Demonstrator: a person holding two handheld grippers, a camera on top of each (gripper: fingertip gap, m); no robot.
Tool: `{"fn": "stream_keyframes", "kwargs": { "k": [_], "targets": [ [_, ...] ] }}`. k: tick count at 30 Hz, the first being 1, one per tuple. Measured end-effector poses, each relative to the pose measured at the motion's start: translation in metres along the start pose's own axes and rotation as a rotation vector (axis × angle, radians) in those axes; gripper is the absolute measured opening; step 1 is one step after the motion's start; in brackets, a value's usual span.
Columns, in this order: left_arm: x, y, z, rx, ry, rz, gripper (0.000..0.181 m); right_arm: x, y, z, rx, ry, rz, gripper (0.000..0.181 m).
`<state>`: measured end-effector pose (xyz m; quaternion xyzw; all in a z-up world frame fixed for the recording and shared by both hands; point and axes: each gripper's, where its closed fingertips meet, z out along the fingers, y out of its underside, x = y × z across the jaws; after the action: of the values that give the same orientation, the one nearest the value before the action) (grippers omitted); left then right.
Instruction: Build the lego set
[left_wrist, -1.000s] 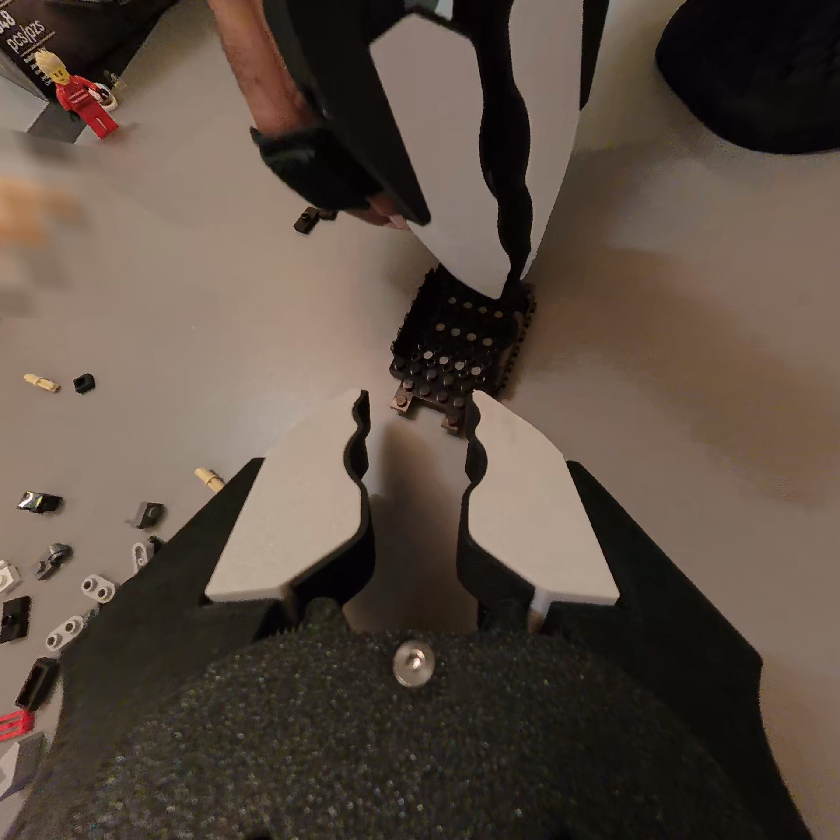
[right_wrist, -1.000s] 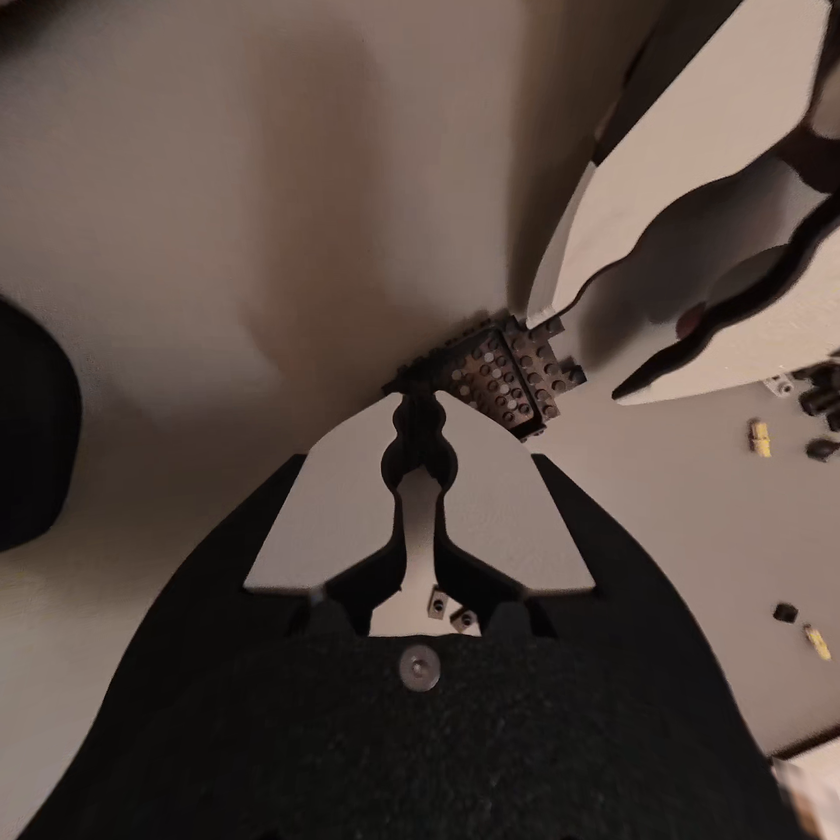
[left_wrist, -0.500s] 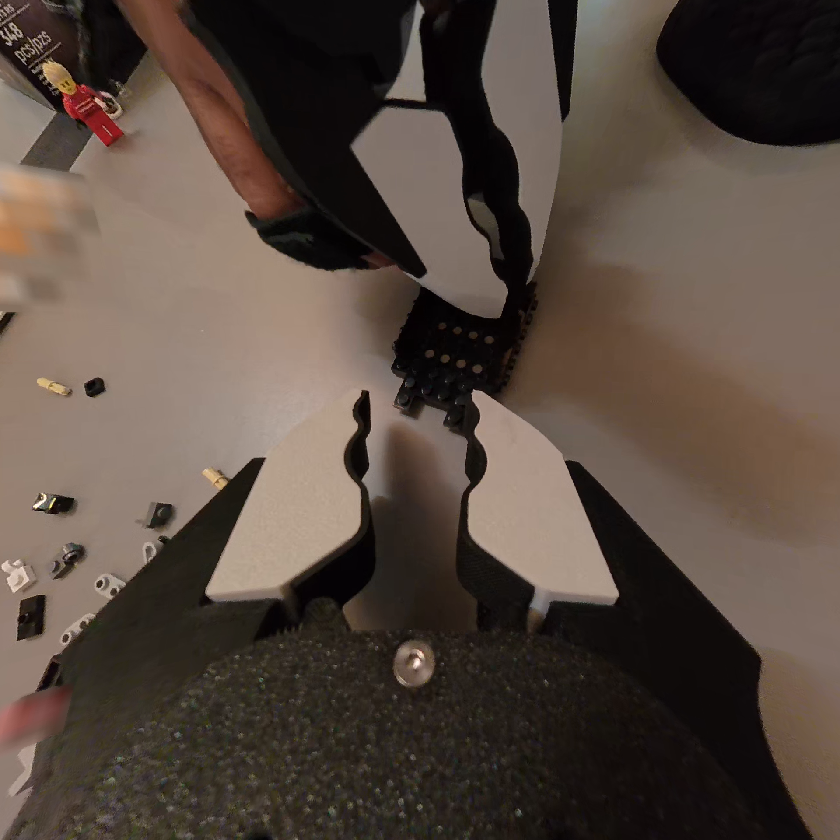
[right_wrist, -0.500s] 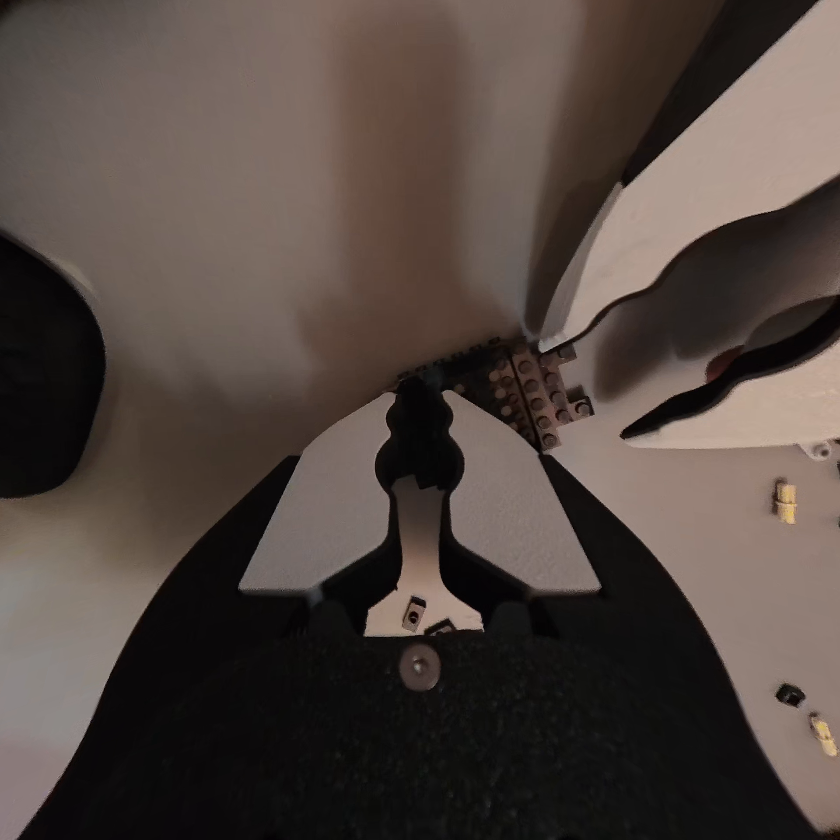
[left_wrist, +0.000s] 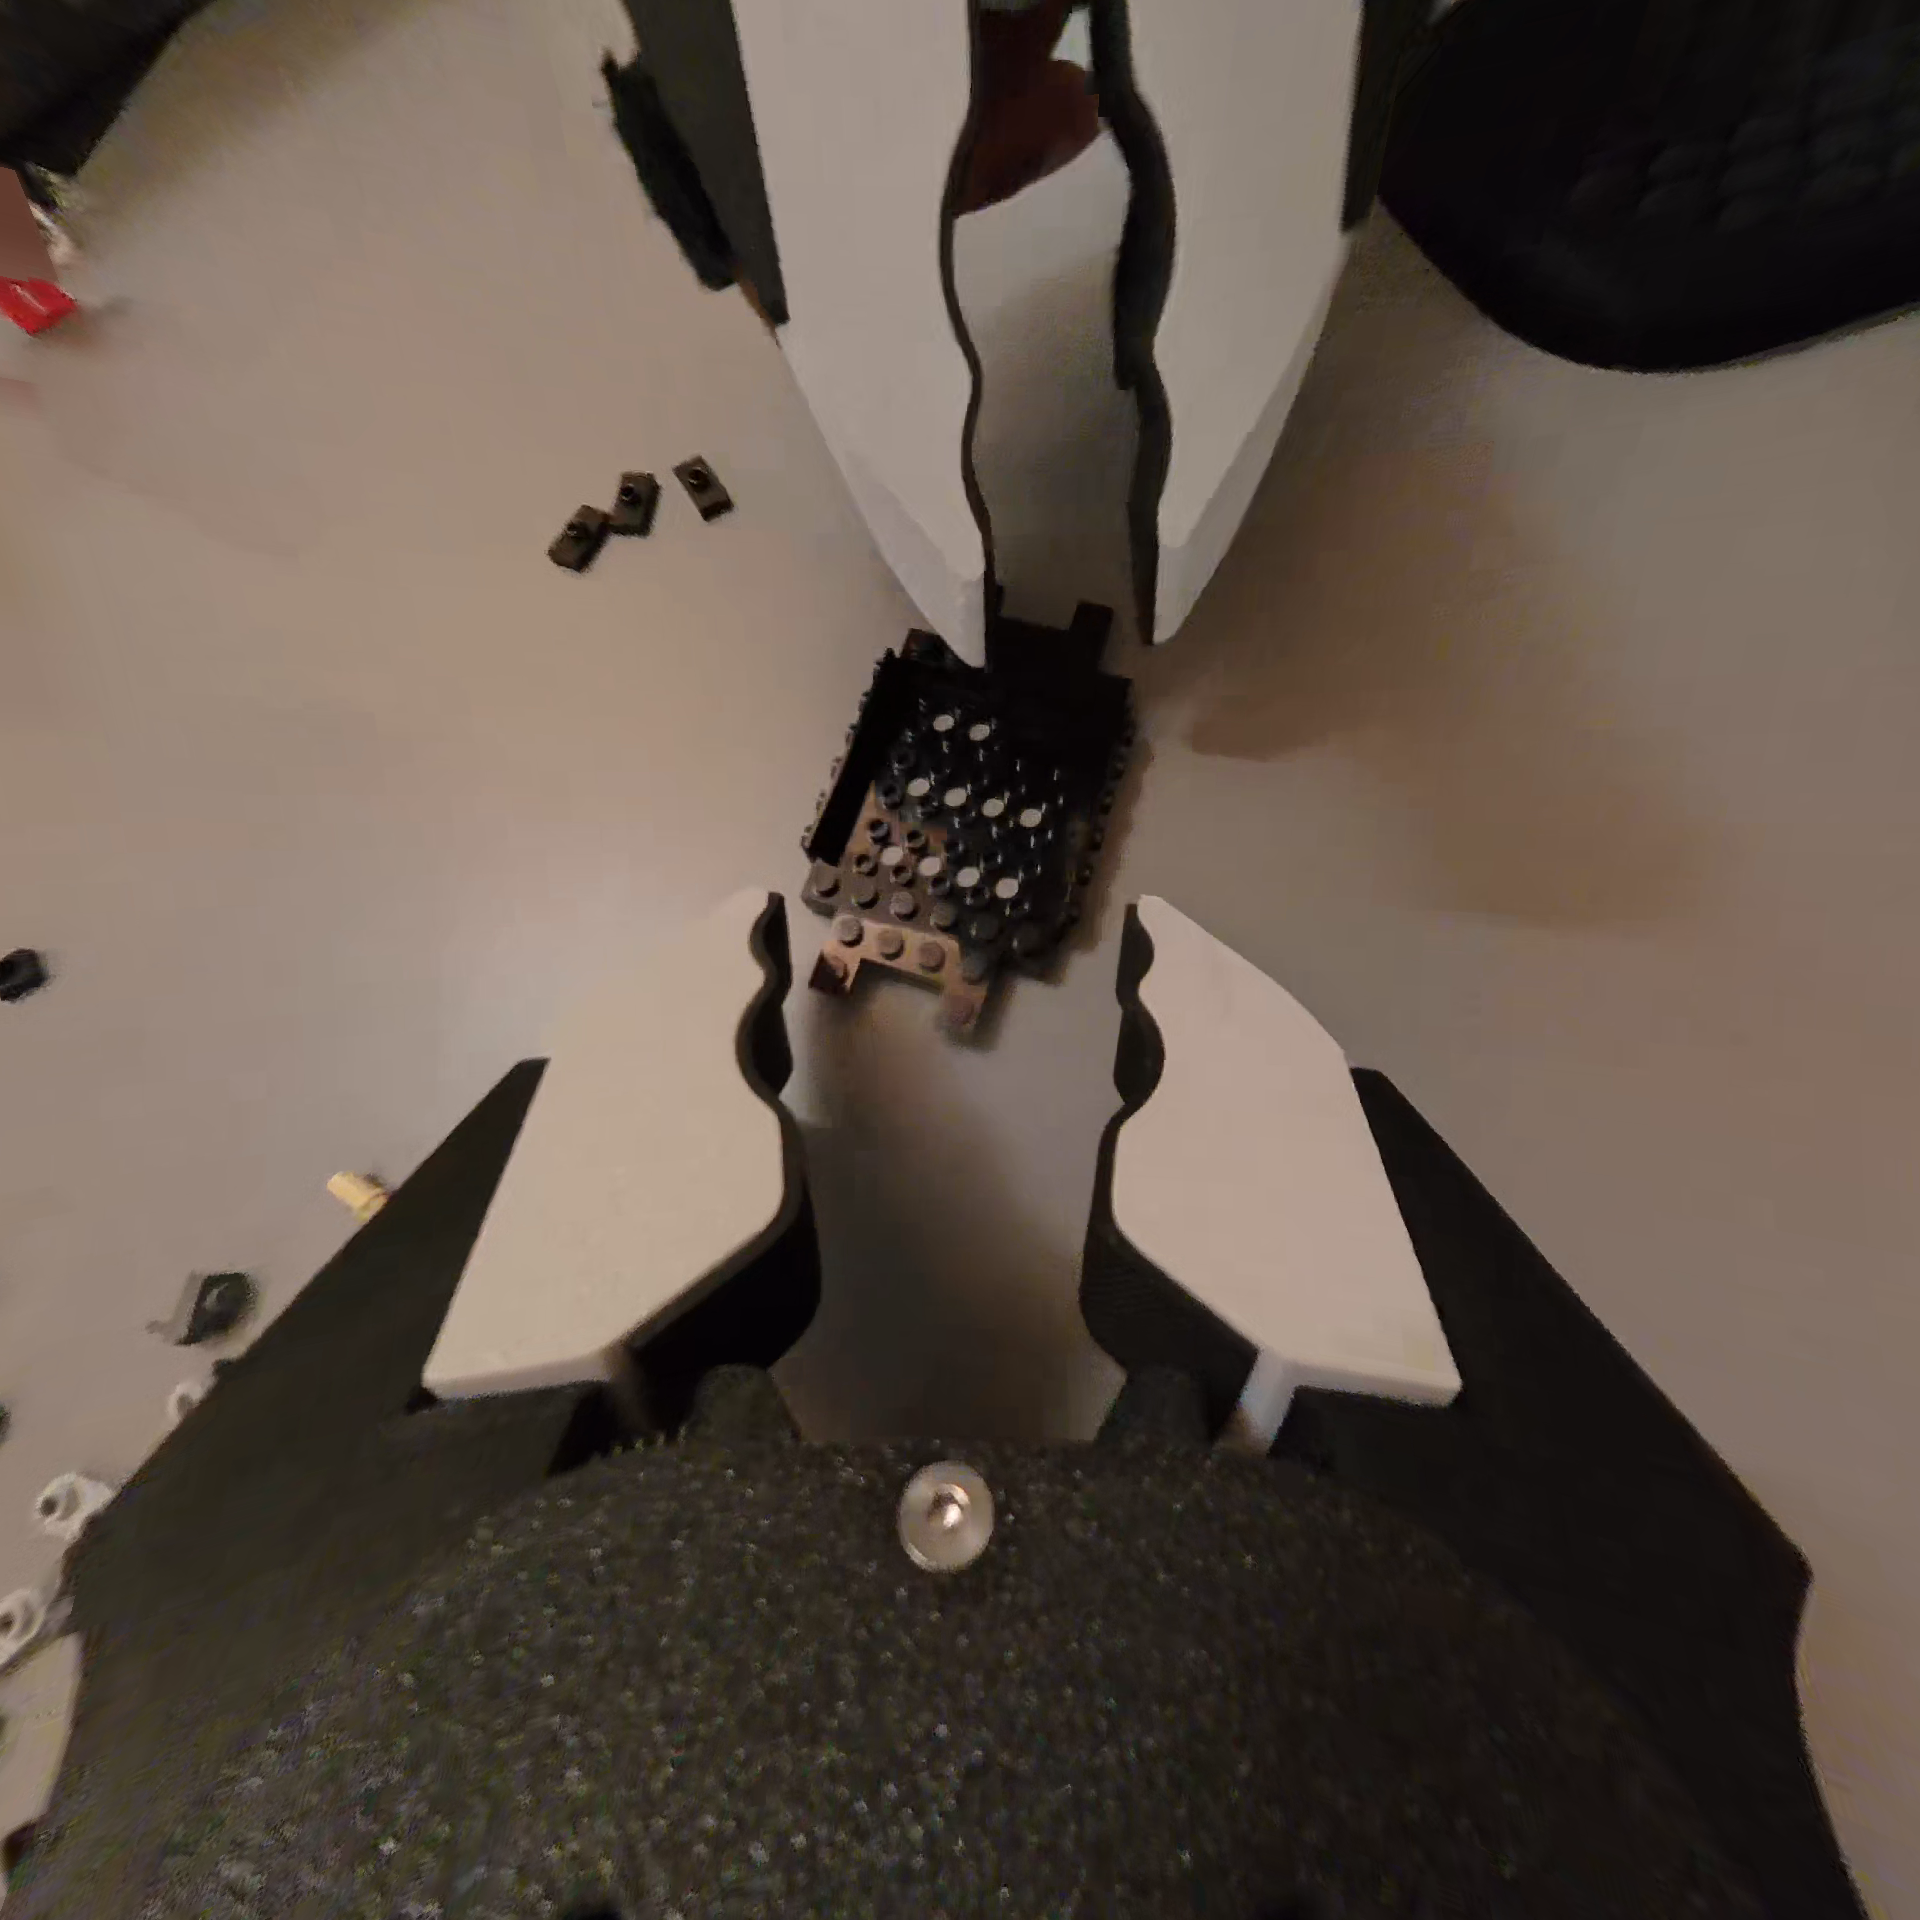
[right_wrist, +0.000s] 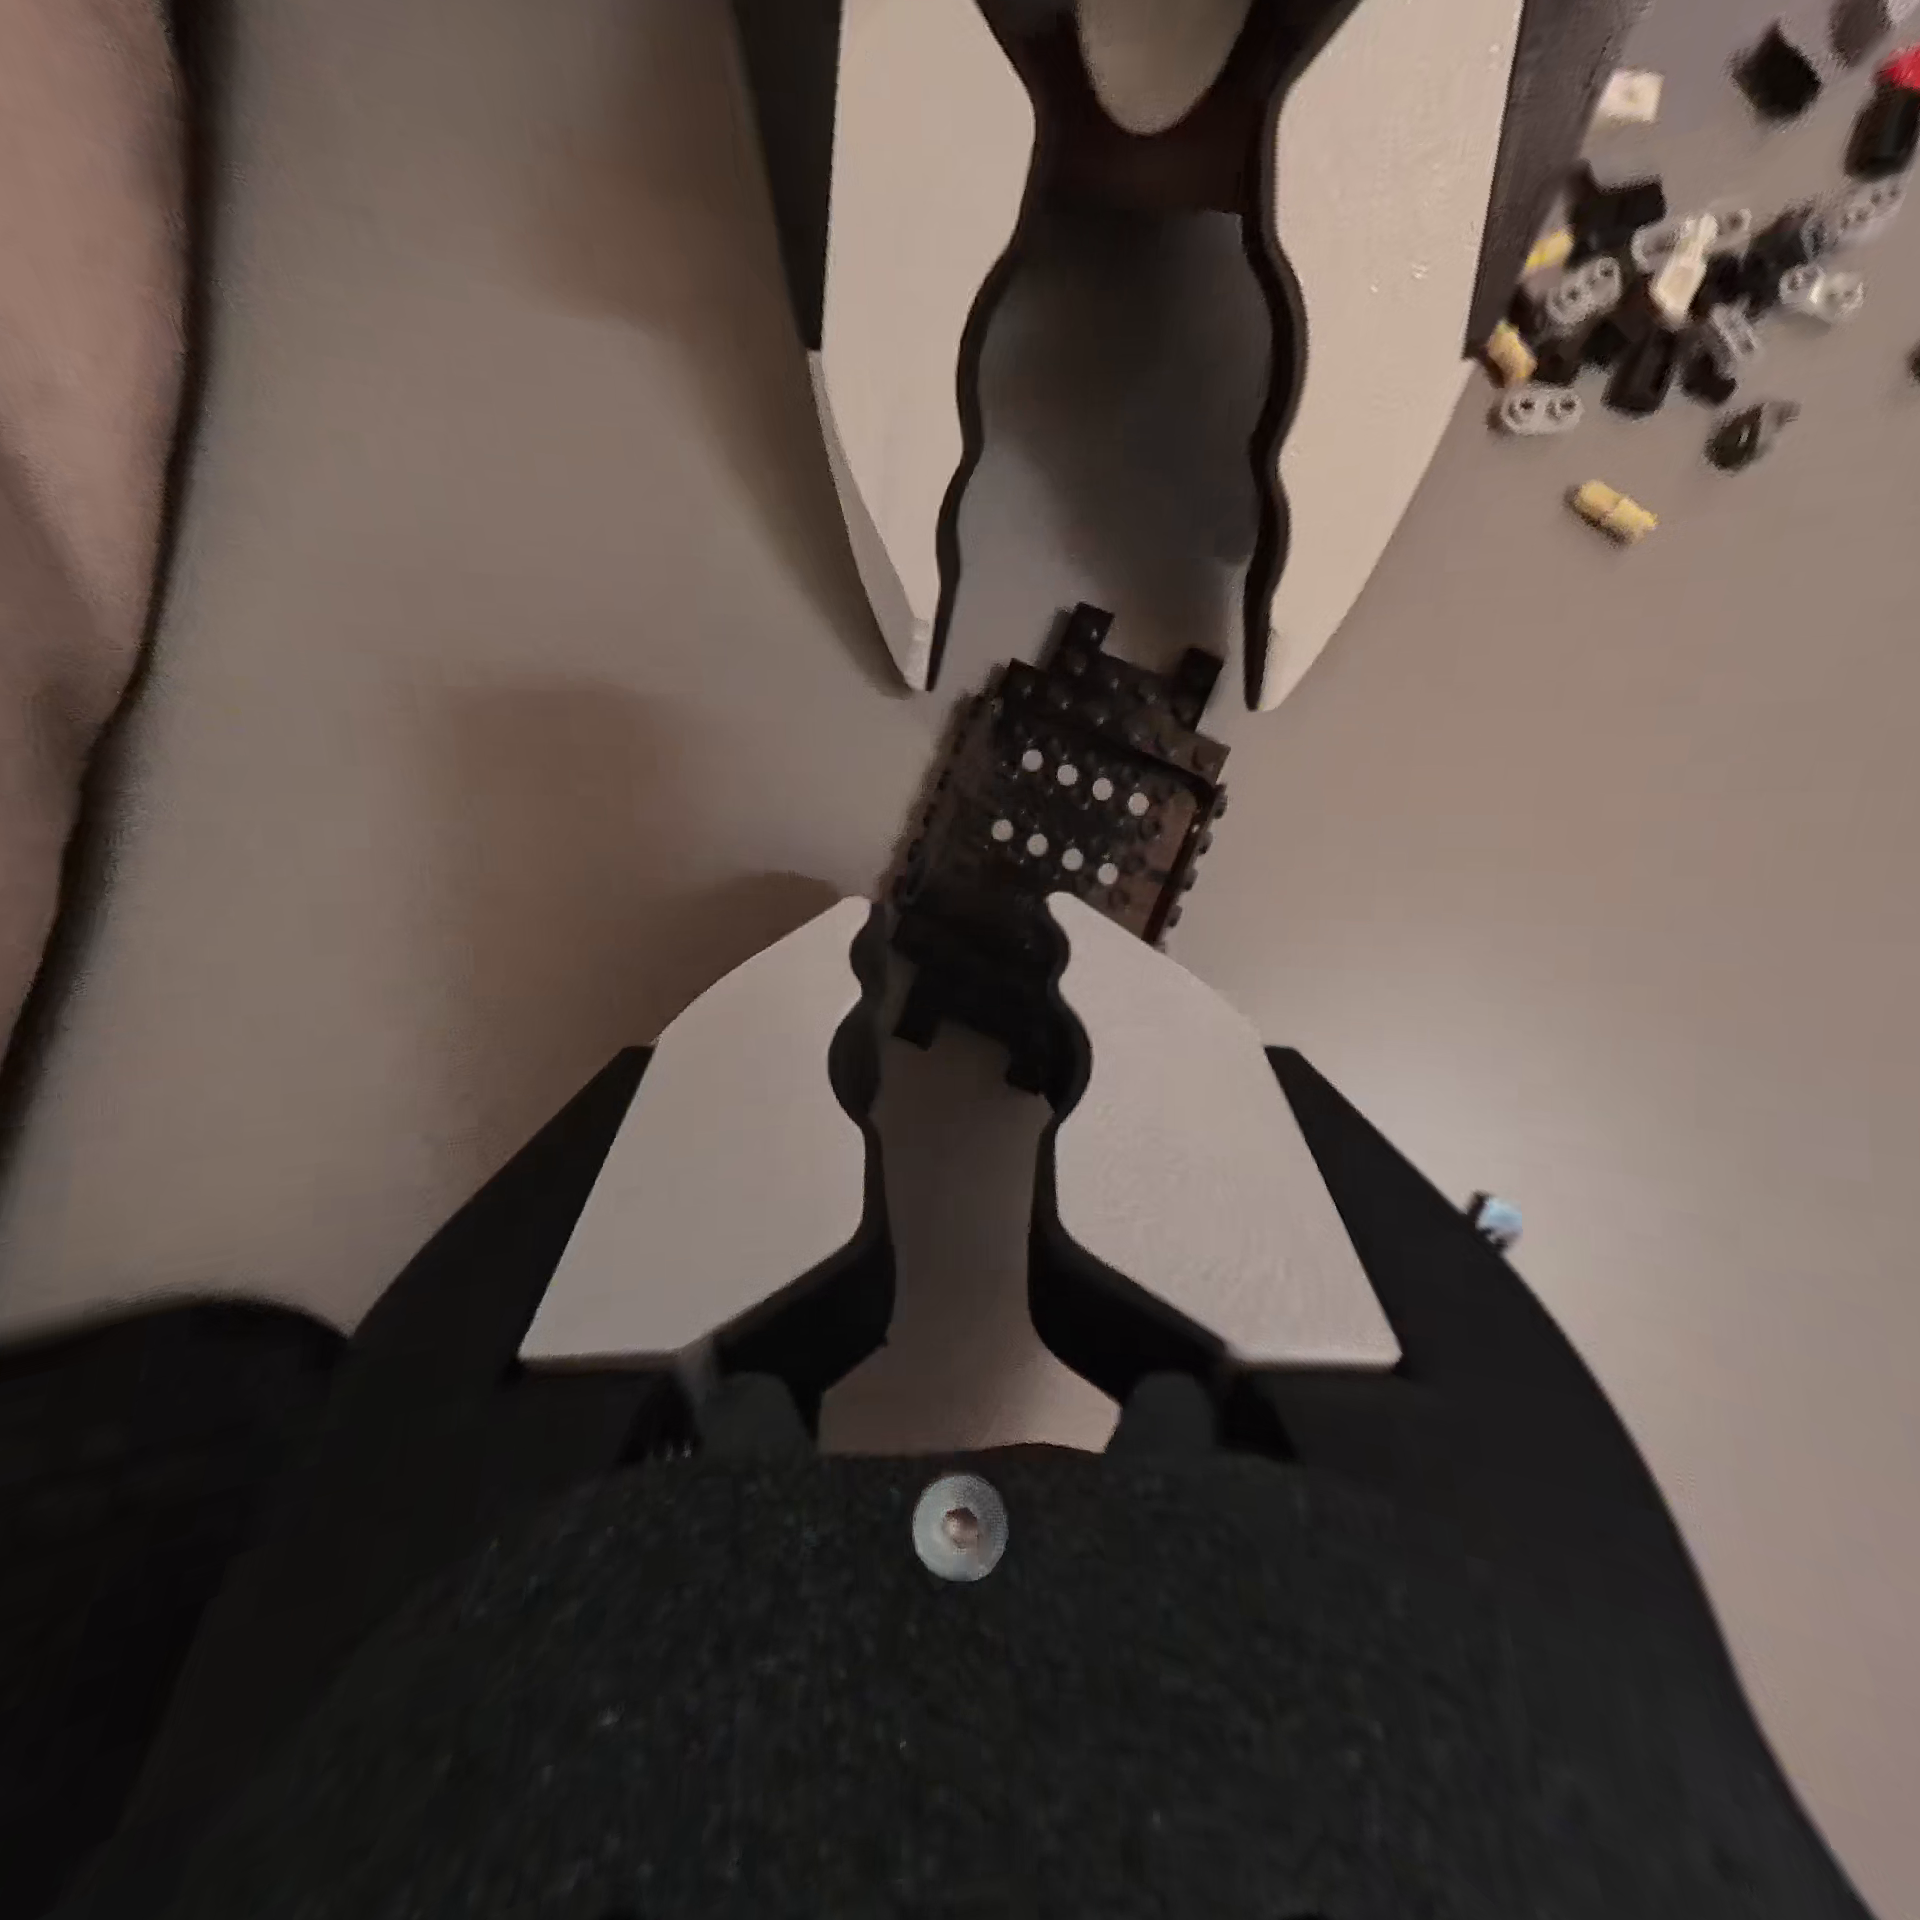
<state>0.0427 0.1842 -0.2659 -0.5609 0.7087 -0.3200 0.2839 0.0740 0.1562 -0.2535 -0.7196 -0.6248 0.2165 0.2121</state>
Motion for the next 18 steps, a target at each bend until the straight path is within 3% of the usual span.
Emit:
{"fn": "stream_keyframes", "kwargs": {
  "k": [7, 18],
  "targets": [
    [-0.005, -0.001, 0.009, -0.080, 0.063, 0.045, 0.070, -0.008, 0.003, 0.012, 0.001, 0.049, 0.172, 0.043],
    [0.000, 0.001, 0.015, -0.127, 0.089, 0.074, 0.056, -0.004, 0.003, 0.019, -0.040, 0.028, 0.169, 0.040]
  ]
}}
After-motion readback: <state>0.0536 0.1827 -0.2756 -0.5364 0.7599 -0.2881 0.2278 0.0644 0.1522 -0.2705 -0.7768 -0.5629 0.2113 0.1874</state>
